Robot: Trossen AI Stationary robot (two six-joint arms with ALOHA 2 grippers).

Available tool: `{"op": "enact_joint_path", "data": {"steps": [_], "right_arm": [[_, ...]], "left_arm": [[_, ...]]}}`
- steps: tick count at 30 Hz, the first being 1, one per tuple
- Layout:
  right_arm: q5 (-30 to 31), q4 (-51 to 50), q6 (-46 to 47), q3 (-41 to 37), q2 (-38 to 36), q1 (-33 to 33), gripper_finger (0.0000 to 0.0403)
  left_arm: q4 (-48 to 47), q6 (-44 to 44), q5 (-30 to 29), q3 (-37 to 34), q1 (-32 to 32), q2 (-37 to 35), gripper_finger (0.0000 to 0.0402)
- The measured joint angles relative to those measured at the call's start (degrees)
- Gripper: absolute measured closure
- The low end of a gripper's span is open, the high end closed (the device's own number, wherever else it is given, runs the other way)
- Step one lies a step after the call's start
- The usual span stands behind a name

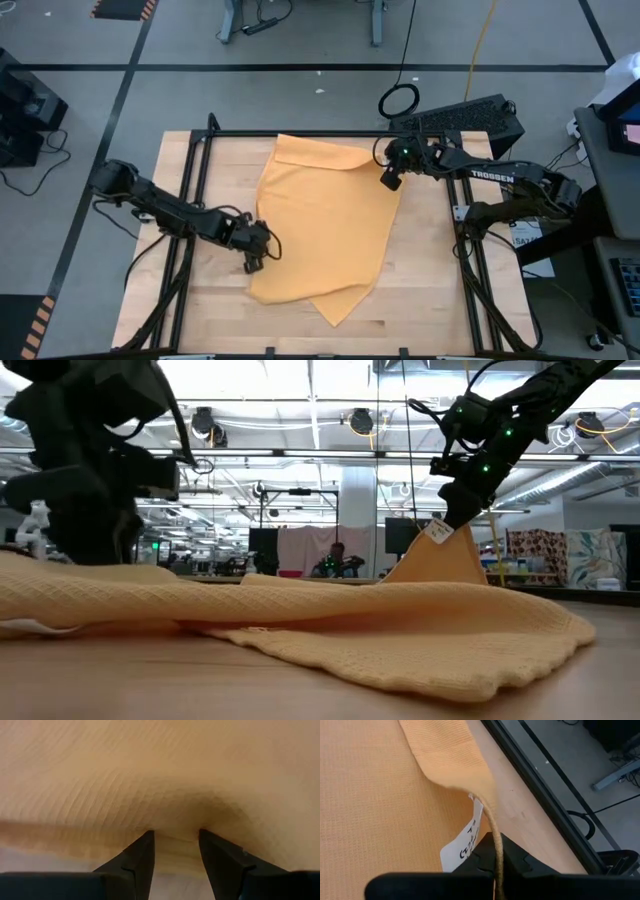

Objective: Roll towel
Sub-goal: Fold the yellow towel

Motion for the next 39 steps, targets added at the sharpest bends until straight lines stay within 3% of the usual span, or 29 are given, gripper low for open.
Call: {"op": "enact_joint_path", "data": {"steps": [5,9,21,24,29,39], "right_arm": [[0.0,0.32,-0.1,0.0,-0.02,0.0,0.0403],[-0.02,0.52,-0.1,0.0,-0.02,0.0,0.0403],[0.0,0.45,-0.1,0.0,-0.02,0.0,0.0403],[0.0,0.63,-0.1,0.0,-0.02,0.0,0.0403],[-0.12,0.97,1.19,0.0,-0.02,0.0,0.0403],[-1.6,0.86,1.36,0.0,-0.02,0.0,0.0403]], "left_arm": [[-2.87,0.37,-4.35,0.21,0.42,1.09,0.024],[-12.45,1.14,-4.27,2.21,0.84,-1.01,0.024],[-21.16,1.93,-1.52,3.41,-1.6,-7.12,0.024],[-18.48,5.69,-1.88,2.57,-2.27,-7.05,0.0241],[-4.64,12.6,-1.97,-1.25,-2.6,-6.92,0.0261],[-7.59,10.45,-2.04,-2.12,-3.46,-7.87,0.0308]]}}
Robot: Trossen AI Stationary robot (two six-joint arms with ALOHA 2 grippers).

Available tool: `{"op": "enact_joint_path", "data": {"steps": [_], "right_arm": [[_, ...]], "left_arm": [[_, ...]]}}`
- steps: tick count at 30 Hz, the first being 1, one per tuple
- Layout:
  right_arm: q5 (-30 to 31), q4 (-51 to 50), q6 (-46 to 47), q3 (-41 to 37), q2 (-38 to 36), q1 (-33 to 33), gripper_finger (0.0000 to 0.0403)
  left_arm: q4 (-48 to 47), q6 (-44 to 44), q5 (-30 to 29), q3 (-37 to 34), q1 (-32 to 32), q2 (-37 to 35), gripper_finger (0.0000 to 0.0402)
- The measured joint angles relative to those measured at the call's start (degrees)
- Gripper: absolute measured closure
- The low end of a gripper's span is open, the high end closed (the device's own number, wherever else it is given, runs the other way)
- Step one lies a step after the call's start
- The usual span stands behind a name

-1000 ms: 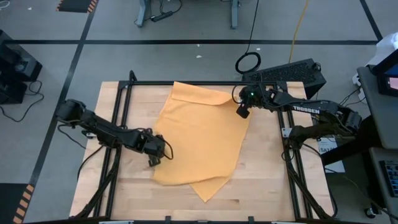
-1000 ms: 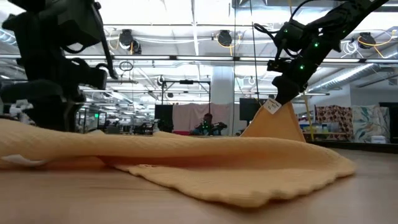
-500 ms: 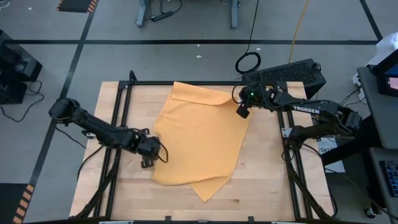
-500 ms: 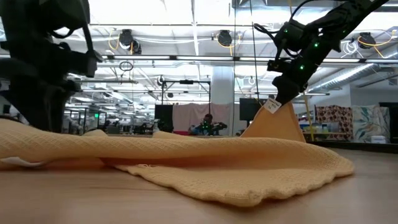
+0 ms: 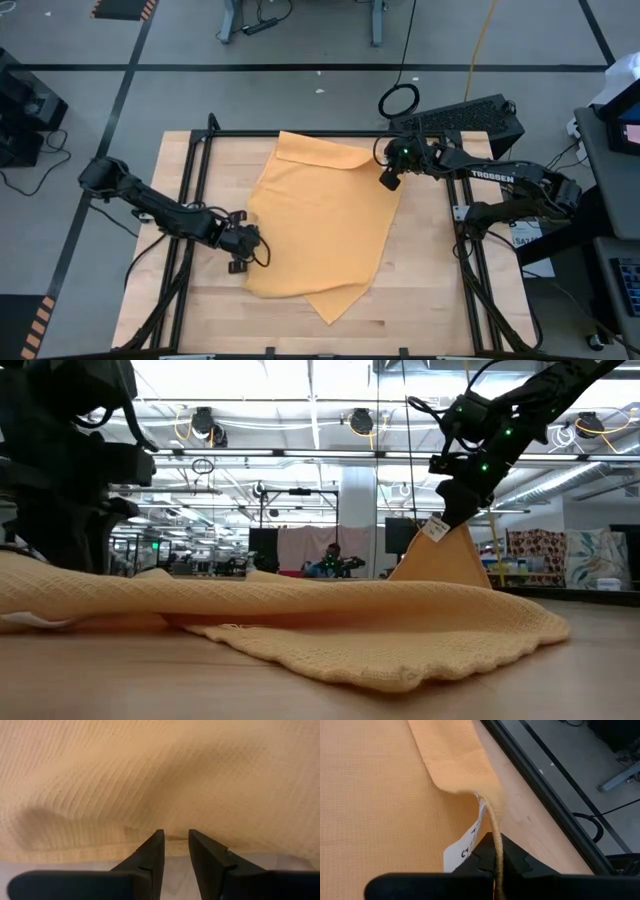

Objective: Roll towel
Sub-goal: Fold the yellow towel

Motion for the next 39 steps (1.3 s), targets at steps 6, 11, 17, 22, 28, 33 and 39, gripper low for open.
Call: {"op": "enact_joint_path", "data": {"steps": [6,11,17,22,28,33,39], "right_arm": [[0.04,0.0,0.02,0.0,0.0,0.0,0.0403],[0.04,-0.02,0.02,0.0,0.0,0.0,0.0403],[0.07,-0.12,-0.24,0.0,0.02,0.0,0.0403],[0.4,-1.45,-1.88,0.0,0.01,0.0,0.0403],[0.44,-2.06,-2.96,0.0,0.02,0.0,0.0403],[0.44,-2.09,-2.99,0.0,0.02,0.0,0.0403],[0.42,-2.05,-3.5,0.0,0.02,0.0,0.0403]], "left_arm": [[-1.89,-0.4,-2.13,-0.02,-0.28,-0.53,0.0309],[-0.05,0.01,-2.29,-0.86,-0.11,1.61,0.0309],[3.87,-0.67,-1.86,-1.62,-0.13,4.01,0.0309],[-8.76,-5.1,0.15,-0.48,-0.13,3.86,0.0309],[-27.11,-9.7,1.76,2.38,-0.17,2.74,0.0309],[-29.55,-10.59,1.68,6.82,-0.17,-0.27,0.0309],[-17.32,-10.65,2.6,9.61,-0.98,-2.36,0.0309]]}}
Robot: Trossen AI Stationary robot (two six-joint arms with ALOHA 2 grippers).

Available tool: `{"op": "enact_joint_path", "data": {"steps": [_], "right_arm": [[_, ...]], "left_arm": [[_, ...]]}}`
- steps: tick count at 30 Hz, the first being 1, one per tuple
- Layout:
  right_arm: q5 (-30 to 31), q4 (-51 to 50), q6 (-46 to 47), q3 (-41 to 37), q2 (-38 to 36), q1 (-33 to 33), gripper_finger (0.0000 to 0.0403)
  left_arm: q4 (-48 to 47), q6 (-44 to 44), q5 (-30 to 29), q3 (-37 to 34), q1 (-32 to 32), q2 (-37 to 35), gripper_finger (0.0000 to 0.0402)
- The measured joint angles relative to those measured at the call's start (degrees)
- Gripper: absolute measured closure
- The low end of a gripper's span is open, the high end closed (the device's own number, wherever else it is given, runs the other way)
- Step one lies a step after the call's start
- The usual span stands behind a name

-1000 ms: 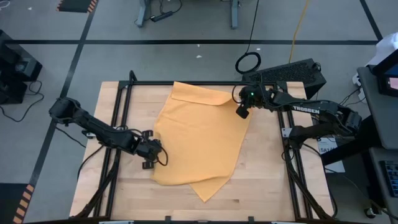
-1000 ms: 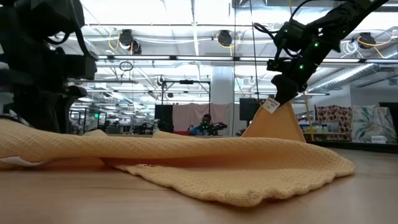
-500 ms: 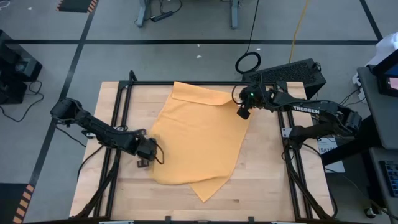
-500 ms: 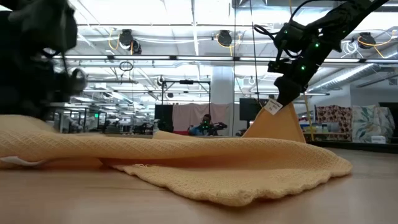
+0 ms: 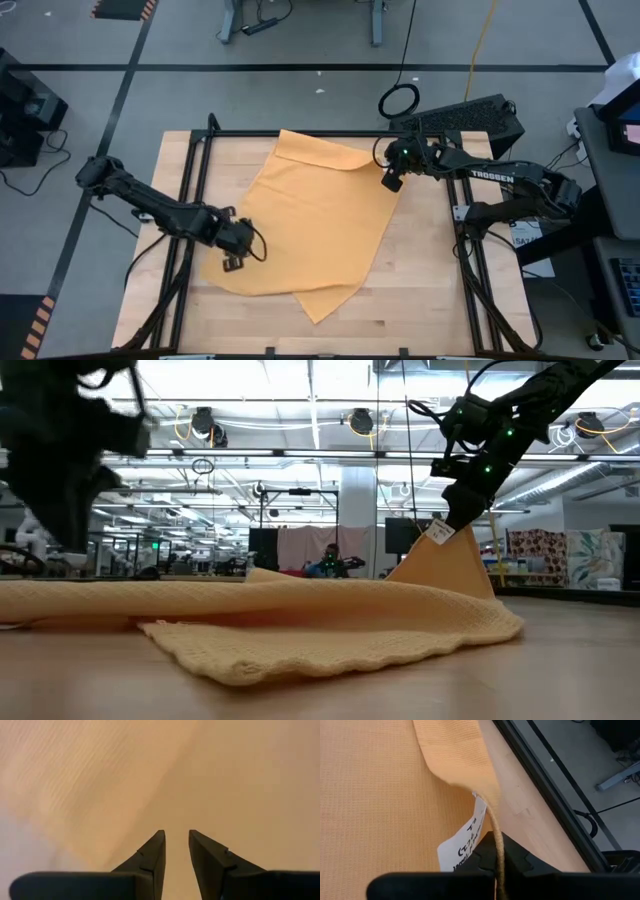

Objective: Roll towel
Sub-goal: Fold the yellow towel

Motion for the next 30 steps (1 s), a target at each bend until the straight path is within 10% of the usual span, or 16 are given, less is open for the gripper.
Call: {"op": "enact_joint_path", "data": {"steps": [14,30], "right_arm": [[0.02,1.82,-1.49,0.0,0.0,-0.17,0.0403],[0.0,4.99,-2.32,0.0,-0.02,-2.89,0.0403]], "left_arm": [[56.2,17.96,1.38,0.15,-6.43,15.83,0.0309],[48.79,25.66,5.98,22.67,-6.41,44.84,0.0309]]}}
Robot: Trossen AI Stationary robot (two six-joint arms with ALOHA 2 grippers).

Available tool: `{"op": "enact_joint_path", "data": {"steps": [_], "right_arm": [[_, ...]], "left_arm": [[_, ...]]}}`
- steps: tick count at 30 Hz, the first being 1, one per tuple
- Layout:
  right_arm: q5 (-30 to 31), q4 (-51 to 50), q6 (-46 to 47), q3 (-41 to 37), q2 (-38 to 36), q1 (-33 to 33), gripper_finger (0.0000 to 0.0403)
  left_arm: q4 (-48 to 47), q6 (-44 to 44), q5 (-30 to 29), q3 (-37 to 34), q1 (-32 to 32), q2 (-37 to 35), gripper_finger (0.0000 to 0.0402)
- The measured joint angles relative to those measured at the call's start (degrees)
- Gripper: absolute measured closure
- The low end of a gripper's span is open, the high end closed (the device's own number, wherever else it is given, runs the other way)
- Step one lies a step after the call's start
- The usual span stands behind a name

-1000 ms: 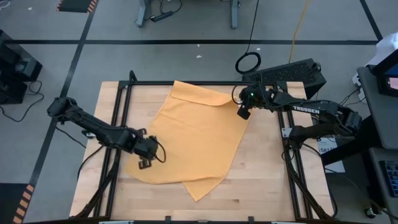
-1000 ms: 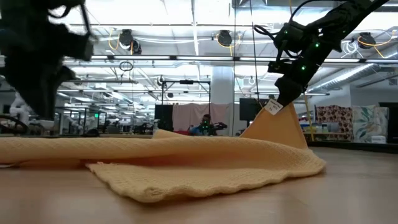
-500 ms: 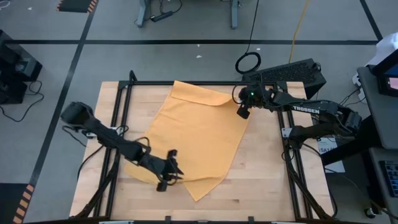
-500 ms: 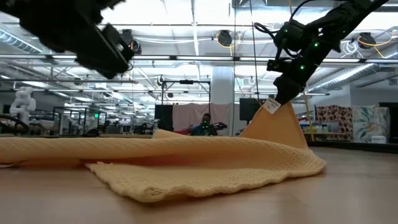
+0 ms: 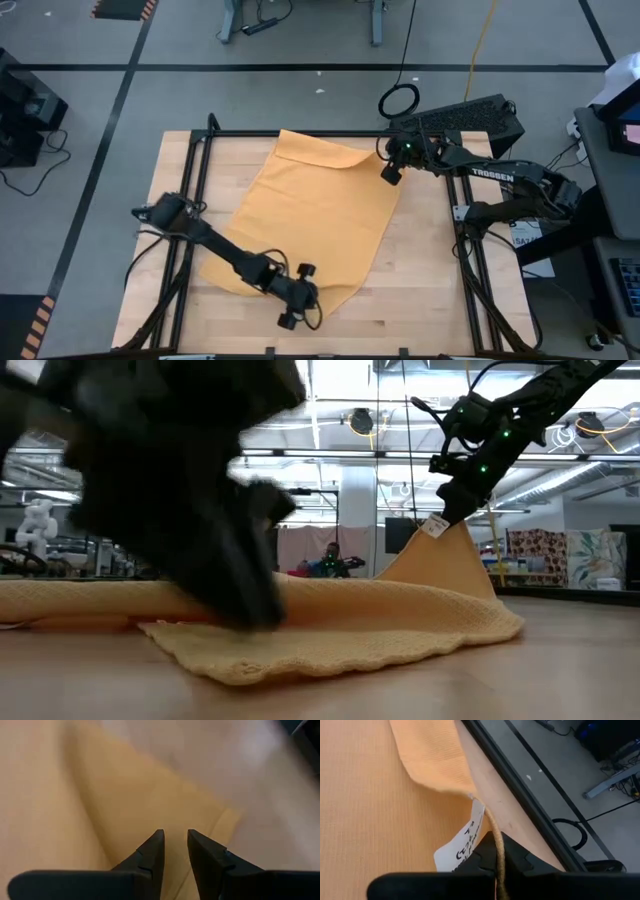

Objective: Roll towel
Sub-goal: Fold the yellow towel

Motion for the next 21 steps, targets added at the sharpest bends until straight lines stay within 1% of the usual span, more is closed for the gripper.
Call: {"op": "enact_joint_path", "data": {"steps": [4,8,11,14,15,18,21], "right_arm": [[-0.02,0.61,-0.4,0.0,0.0,0.0,0.0403],[-0.04,2.21,-1.61,0.02,0.02,0.0,0.0403],[0.04,4.12,-2.28,0.02,0.02,-0.02,0.0403],[0.01,6.38,-3.25,0.02,0.02,-0.25,0.0403],[0.01,6.89,-3.43,0.02,0.02,-0.34,0.0403],[-0.07,8.0,-4.4,0.02,0.02,-1.03,0.0403],[-0.31,9.25,-4.85,0.02,0.02,-1.83,0.0403]], "left_arm": [[1.08,0.16,-0.14,3.6,0.66,4.4,0.0309],[5.13,3.32,-0.28,6.98,1.91,8.03,0.0309],[12.48,6.86,-0.29,8.83,3.59,10.33,0.0309],[19.28,8.94,-0.5,11.17,5.85,10.63,0.0309],[20.27,8.94,-0.61,11.79,6.77,10.24,0.0309],[18.97,8.83,-0.43,13.59,9.26,9.01,0.0309],[12.37,8.87,0.45,15.46,10.73,6.25,0.0309]]}}
